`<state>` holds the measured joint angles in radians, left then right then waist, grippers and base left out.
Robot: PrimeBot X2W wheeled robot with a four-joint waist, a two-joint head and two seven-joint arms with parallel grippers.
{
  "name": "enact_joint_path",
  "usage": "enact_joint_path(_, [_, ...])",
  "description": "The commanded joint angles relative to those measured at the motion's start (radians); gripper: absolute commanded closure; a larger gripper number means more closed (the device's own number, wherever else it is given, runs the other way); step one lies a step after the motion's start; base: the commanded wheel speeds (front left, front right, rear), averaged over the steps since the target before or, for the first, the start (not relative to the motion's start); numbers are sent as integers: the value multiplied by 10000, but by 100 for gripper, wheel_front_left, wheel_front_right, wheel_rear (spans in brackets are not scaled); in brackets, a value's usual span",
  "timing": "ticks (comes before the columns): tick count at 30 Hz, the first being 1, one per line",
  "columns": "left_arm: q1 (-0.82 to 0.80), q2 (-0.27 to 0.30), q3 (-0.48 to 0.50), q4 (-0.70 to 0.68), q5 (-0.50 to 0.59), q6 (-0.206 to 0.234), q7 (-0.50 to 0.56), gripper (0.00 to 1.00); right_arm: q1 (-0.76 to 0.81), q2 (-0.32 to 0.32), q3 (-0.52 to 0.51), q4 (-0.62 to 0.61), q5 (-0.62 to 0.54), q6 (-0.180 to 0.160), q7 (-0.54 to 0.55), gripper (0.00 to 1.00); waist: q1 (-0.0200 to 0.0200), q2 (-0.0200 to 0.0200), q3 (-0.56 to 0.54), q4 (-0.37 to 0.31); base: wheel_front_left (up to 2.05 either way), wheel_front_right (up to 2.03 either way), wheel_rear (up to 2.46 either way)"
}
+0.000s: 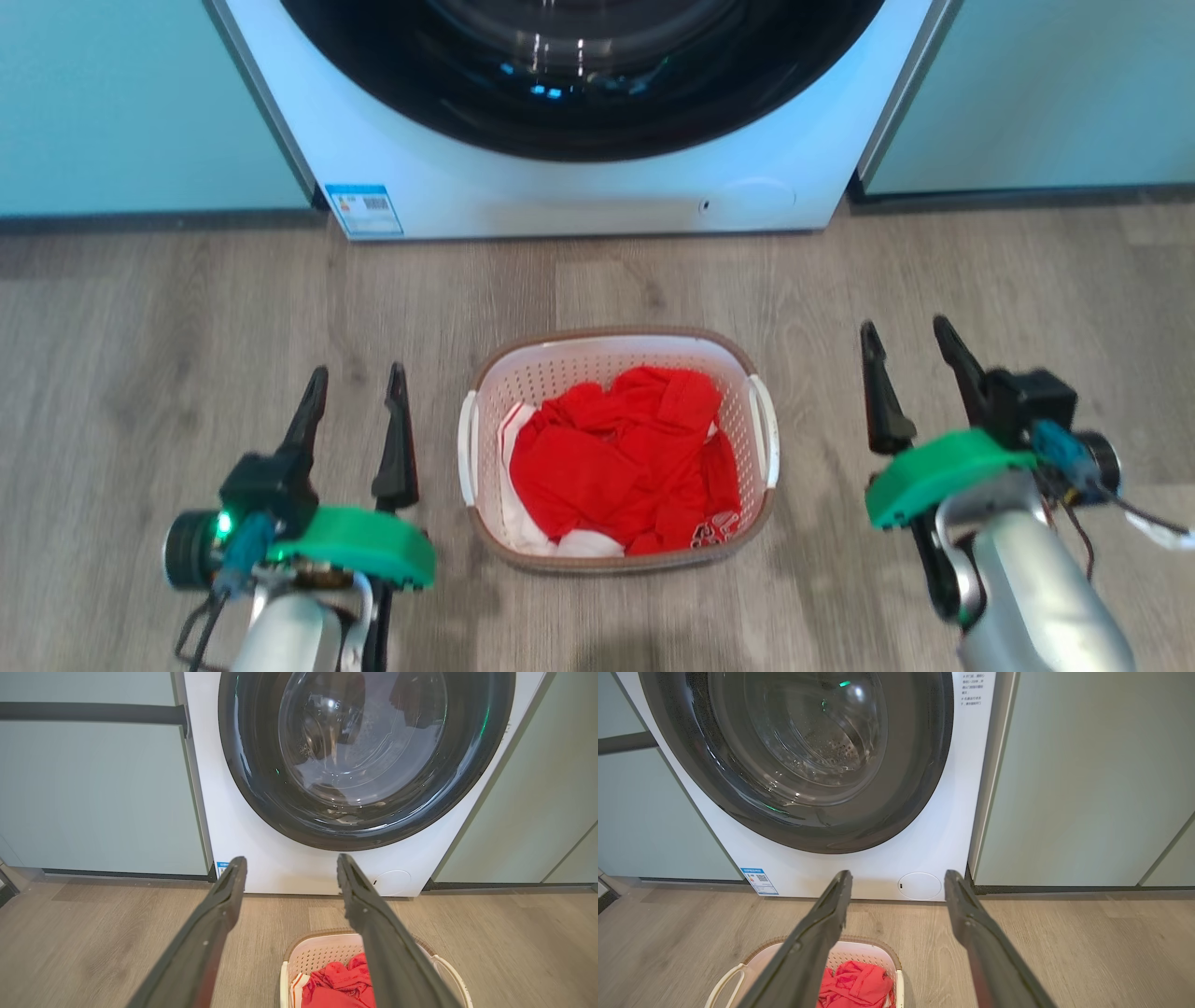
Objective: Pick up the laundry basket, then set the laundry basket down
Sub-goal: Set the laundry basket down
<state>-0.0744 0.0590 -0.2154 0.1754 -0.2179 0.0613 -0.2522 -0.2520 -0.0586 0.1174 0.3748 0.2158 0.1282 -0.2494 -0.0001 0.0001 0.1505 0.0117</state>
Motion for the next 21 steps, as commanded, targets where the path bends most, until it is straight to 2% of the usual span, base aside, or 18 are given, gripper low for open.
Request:
enact_joint_path(1, [-21, 43, 427, -537, 128, 15, -95, 0, 153, 84, 103, -513, -68, 25, -124, 0, 1, -1, -219, -33, 0, 0, 0])
enact_joint_path(10, [1476, -21, 801, -1851, 424, 84, -95, 0, 1681, 84, -332, -1775, -122, 25, -124, 0, 1, -1, -854, -103, 0, 0, 0])
enact_joint_path(21, [2620, -56, 1280, -2418, 400, 149, -95, 0, 2755, 84, -787, -2638, -77, 25, -124, 0, 1, -1, -1522, -177, 0, 0, 0])
